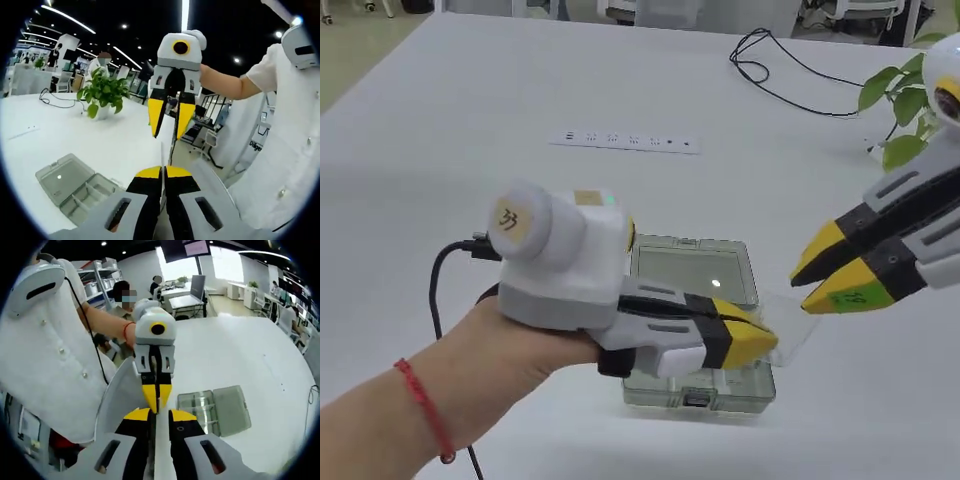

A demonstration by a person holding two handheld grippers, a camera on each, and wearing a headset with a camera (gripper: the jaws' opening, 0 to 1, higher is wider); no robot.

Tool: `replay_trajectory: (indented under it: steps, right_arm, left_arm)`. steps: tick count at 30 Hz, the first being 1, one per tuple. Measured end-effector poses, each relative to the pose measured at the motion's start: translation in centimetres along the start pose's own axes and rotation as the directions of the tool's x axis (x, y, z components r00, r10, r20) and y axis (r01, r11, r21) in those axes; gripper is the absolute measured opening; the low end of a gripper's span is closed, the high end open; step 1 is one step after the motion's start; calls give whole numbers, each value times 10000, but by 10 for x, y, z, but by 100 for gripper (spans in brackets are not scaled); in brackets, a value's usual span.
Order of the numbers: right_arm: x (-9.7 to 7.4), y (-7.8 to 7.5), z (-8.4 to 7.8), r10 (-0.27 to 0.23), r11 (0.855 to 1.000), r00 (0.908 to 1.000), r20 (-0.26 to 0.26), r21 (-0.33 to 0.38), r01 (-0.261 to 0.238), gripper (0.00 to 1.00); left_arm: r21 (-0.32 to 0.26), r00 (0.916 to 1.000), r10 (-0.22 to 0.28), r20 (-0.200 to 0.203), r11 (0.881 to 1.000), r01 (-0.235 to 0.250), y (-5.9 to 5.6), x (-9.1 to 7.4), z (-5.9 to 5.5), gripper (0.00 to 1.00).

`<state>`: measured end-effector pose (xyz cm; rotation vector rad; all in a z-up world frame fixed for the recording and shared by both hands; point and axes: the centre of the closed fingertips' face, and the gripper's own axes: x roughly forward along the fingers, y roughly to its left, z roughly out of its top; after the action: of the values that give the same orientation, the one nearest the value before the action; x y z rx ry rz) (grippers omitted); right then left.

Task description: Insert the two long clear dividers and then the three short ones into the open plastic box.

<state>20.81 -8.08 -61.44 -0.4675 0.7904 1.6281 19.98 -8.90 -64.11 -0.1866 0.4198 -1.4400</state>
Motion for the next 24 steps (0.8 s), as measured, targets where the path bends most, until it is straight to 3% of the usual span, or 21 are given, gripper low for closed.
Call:
replay_trajectory:
  steps: [12,24]
  right_arm:
    - [12,12,-10,819,9966,9957,-427,125,-814,7]
    - [17,15,-11,877,9961,9953,-408,7,-878,3]
  left_arm:
    - [668,9992,-399,40,9970,395,-10,0,1,0]
    - [862,9991,-420,-59,9954,423,-11,0,-2,0]
